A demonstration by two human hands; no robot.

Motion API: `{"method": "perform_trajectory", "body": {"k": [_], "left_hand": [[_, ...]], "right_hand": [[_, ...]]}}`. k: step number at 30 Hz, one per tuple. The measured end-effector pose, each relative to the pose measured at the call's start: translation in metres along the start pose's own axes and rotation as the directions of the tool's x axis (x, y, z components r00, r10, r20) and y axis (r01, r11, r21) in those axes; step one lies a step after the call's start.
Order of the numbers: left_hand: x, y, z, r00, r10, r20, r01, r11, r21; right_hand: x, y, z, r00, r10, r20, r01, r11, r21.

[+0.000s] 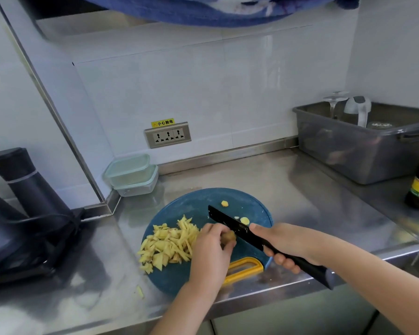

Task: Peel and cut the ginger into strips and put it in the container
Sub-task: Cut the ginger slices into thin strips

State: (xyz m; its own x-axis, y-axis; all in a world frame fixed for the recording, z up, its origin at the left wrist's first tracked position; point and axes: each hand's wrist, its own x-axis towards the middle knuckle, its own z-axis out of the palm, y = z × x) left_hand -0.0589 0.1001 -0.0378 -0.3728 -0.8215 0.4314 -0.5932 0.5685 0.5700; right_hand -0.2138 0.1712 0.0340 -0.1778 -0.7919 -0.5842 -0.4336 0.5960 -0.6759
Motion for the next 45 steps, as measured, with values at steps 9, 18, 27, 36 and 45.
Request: {"method": "perform_trajectory", "body": {"k": [9,18,27,36,45], "left_hand": [[0.002,-0.004,0.003,0.998,0.069,-0.011,-0.069,0.998,0.001],[0.001,-0.002,0.003,0.994,0.107,-0.018,-0.105,0.992,0.071],[0.004,-0.004,0.001,0.996,0.086,0.023,-0.087,0.996,0.022],[-0.002,-0.009,0.006,0.989,0.147,-0.009,-0.146,0.985,0.093],[-0.006,-0.005,0.003,0.991,0.128,-0.035,-0.124,0.986,0.111]], "right_hand": [[-0.005,-0.002,0.010,0.997,0.021,-0.081,-0.024,0.999,-0.039],[-0.008,-0.005,0.010,0.998,0.011,-0.055,-0.016,0.995,-0.094],[0.000,-0.006,0.010,0.998,0.064,-0.008,-0.065,0.994,-0.088],[0.013,-0.028,0.028,0.992,0.116,-0.048,-0.119,0.991,-0.061],[0.003,-0.001,0.004,0.999,-0.014,0.041,0.011,0.998,0.065]]}}
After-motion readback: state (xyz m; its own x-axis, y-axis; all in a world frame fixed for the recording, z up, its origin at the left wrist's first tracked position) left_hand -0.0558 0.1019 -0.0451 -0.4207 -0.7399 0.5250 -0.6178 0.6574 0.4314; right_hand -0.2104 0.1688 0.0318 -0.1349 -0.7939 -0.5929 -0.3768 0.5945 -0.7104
